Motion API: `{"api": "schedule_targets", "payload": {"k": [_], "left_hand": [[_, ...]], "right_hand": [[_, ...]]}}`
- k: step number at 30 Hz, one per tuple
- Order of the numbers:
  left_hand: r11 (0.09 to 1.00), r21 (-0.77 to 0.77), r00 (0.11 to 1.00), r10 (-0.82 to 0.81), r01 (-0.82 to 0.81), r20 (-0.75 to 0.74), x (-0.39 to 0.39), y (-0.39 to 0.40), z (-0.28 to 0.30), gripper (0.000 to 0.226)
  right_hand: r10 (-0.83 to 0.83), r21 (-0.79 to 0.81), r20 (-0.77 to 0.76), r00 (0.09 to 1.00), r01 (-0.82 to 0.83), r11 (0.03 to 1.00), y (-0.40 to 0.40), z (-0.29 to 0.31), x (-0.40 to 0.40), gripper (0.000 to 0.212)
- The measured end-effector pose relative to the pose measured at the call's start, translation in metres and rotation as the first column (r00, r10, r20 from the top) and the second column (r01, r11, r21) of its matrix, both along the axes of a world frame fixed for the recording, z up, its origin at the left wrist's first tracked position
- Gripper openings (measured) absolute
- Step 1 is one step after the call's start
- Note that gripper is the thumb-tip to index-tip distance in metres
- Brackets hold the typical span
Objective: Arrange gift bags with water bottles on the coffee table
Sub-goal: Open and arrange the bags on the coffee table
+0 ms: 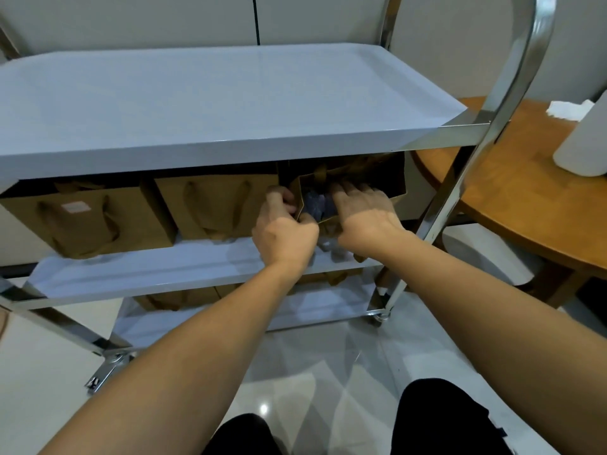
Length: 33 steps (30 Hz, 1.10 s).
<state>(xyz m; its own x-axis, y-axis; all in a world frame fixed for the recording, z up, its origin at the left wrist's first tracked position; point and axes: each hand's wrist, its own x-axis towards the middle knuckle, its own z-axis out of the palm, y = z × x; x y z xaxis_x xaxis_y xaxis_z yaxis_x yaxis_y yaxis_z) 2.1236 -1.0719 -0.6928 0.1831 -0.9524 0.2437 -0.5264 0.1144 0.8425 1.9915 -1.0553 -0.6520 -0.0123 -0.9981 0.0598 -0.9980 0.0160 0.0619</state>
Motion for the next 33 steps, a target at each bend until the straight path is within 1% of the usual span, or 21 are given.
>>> {"api": "schedule_targets", "payload": {"k": [1, 3, 5, 7, 9, 10, 12, 13, 16, 17, 19, 20, 22, 24, 26, 27, 28, 29, 31, 32, 33], "left_hand": [[1.0, 0.001, 1.0, 0.003, -0.003, -0.002, -0.001, 0.0, -0.001, 0.033], [0.999, 0.027, 0.999, 0.038, -0.039, 0.022, -0.004, 0.005, 0.0, 0.031], [0.994, 0.078, 0.99, 0.07, -0.08, 0.122, -0.007, 0.011, 0.008, 0.029], [0.978, 0.18, 0.971, 0.059, -0.102, 0.234, -0.005, 0.014, 0.019, 0.03], [0.954, 0.283, 0.961, 0.013, -0.094, 0.277, 0.0, 0.019, 0.033, 0.026], [0.944, 0.32, 0.963, -0.006, -0.084, 0.27, 0.001, 0.023, 0.04, 0.019], [0.93, 0.362, 0.975, -0.018, -0.064, 0.219, 0.004, 0.039, 0.051, 0.01], [0.928, 0.368, 0.981, -0.021, -0.052, 0.192, 0.004, 0.047, 0.055, 0.011], [0.925, 0.378, 0.991, -0.01, -0.042, 0.134, 0.003, 0.065, 0.064, 0.022], [0.921, 0.387, 0.993, -0.009, -0.038, 0.118, 0.003, 0.069, 0.067, 0.025], [0.907, 0.419, 0.995, -0.001, -0.04, 0.096, 0.003, 0.076, 0.075, 0.029], [0.897, 0.44, 0.995, 0.006, -0.047, 0.095, 0.003, 0.077, 0.079, 0.03], [0.875, 0.48, 0.995, 0.017, -0.062, 0.097, 0.004, 0.079, 0.087, 0.031], [0.858, 0.509, 0.994, 0.012, -0.065, 0.106, 0.005, 0.08, 0.095, 0.031], [0.842, 0.535, 0.993, 0.006, -0.069, 0.119, 0.006, 0.082, 0.103, 0.031], [0.833, 0.547, 0.992, 0.01, -0.076, 0.123, 0.006, 0.083, 0.108, 0.032], [0.824, 0.56, 0.992, 0.016, -0.086, 0.129, 0.006, 0.084, 0.112, 0.032], [0.814, 0.574, 0.991, 0.021, -0.094, 0.133, 0.006, 0.085, 0.116, 0.032], [0.789, 0.607, 0.991, 0.013, -0.094, 0.137, 0.005, 0.085, 0.127, 0.029], [0.772, 0.629, 0.99, 0.002, -0.089, 0.138, 0.004, 0.085, 0.134, 0.026], [0.756, 0.649, 0.99, -0.008, -0.088, 0.143, 0.003, 0.083, 0.143, 0.024]], "right_hand": [[-0.035, 0.045, -0.02, 0.999, 0.036, 0.998, -0.004, -0.001, 0.003, 0.07], [-0.072, 0.081, -0.004, 0.997, 0.072, 0.994, -0.008, -0.001, 0.009, 0.065], [-0.069, 0.101, 0.057, 0.996, 0.063, 0.993, -0.003, 0.0, 0.011, 0.059], [-0.065, 0.168, 0.128, 0.99, 0.043, 0.985, 0.012, -0.002, 0.009, 0.055], [-0.08, 0.247, 0.126, 0.989, 0.047, 0.968, 0.027, -0.001, 0.007, 0.041], [-0.079, 0.262, 0.112, 0.991, 0.047, 0.964, 0.035, -0.001, 0.006, 0.035], [-0.074, 0.267, 0.109, 0.991, 0.043, 0.963, 0.05, 0.004, 0.004, 0.033], [-0.076, 0.254, 0.121, 0.99, 0.043, 0.966, 0.057, 0.006, 0.003, 0.031], [-0.053, 0.211, 0.166, 0.985, 0.017, 0.977, 0.077, 0.015, 0.002, 0.013], [-0.035, 0.222, 0.184, 0.982, -0.006, 0.975, 0.083, 0.017, 0.002, 0.011], [-0.005, 0.277, 0.229, 0.973, -0.06, 0.959, 0.092, 0.024, 0.002, 0.014], [0.0, 0.273, 0.26, 0.966, -0.073, 0.959, 0.097, 0.027, 0.002, 0.016], [-0.02, 0.191, 0.349, 0.937, -0.05, 0.98, 0.106, 0.034, 0.001, 0.017], [-0.064, 0.076, 0.441, 0.895, 0.034, 0.997, 0.113, 0.042, 0.0, 0.018], [-0.094, -0.019, 0.574, 0.814, 0.129, 0.991, 0.116, 0.056, 0.0, 0.019], [-0.096, -0.067, 0.645, 0.758, 0.181, 0.981, 0.114, 0.065, 0.001, 0.017], [-0.116, -0.078, 0.719, 0.685, 0.245, 0.966, 0.111, 0.076, 0.003, 0.015], [-0.156, -0.047, 0.792, 0.591, 0.313, 0.949, 0.108, 0.087, 0.006, 0.013], [-0.245, 0.089, 0.907, 0.342, 0.412, 0.907, 0.097, 0.107, 0.015, 0.012], [-0.273, 0.154, 0.936, 0.222, 0.439, 0.885, 0.092, 0.116, 0.02, 0.013], [-0.283, 0.192, 0.949, 0.139, 0.458, 0.868, 0.086, 0.125, 0.025, 0.015]]}}
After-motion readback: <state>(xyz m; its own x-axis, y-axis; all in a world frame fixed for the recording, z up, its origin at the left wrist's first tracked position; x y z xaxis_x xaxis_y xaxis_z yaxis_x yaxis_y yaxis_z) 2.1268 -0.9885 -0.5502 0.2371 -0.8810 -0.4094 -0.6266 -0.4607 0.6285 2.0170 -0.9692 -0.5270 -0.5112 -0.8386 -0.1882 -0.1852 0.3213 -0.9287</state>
